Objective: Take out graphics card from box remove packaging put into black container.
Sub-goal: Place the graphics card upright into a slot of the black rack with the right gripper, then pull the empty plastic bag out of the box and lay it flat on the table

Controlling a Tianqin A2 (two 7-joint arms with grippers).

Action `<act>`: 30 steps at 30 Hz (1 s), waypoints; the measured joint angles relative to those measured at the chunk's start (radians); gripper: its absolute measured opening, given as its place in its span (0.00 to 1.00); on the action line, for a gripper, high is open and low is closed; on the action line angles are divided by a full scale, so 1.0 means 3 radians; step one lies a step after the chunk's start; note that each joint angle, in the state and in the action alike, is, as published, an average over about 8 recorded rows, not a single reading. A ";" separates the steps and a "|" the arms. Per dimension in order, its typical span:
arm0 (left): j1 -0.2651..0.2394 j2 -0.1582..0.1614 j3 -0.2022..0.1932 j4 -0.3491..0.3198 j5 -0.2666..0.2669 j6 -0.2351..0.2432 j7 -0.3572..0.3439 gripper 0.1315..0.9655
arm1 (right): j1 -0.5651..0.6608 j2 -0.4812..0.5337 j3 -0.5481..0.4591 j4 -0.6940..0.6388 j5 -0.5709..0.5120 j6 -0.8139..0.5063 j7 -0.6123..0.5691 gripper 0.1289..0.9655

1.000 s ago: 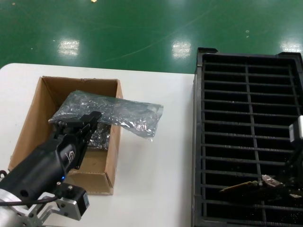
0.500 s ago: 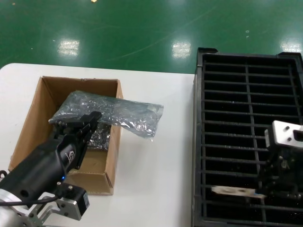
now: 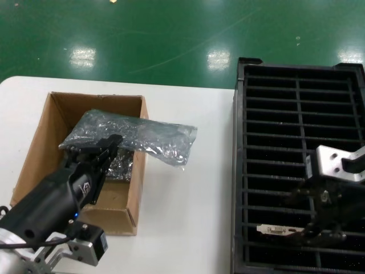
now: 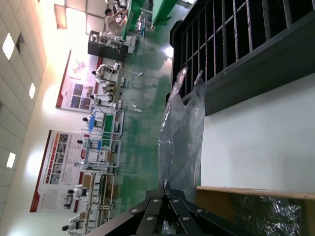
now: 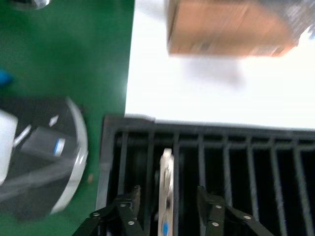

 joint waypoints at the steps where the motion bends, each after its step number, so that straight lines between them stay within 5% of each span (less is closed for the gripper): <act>1: 0.0000 0.0000 0.0000 0.0000 0.0000 0.0000 0.0000 0.01 | -0.0069 0.0035 0.0078 0.0038 0.0042 0.0076 0.0000 0.32; 5: 0.0000 0.0000 0.0000 0.0000 0.0000 0.0000 0.0000 0.01 | -0.0465 0.0203 0.0475 0.0170 0.0237 0.0526 -0.0014 0.32; 17: 0.0000 0.0000 0.0000 0.0000 0.0000 0.0000 0.0000 0.01 | -0.1951 0.0443 0.1794 -0.0100 0.0951 0.1959 -0.0250 0.64; 30: 0.0000 0.0000 0.0000 0.0000 0.0000 0.0000 0.0000 0.01 | -0.2715 0.0345 0.2715 -0.0619 0.1686 0.2213 -0.0671 0.91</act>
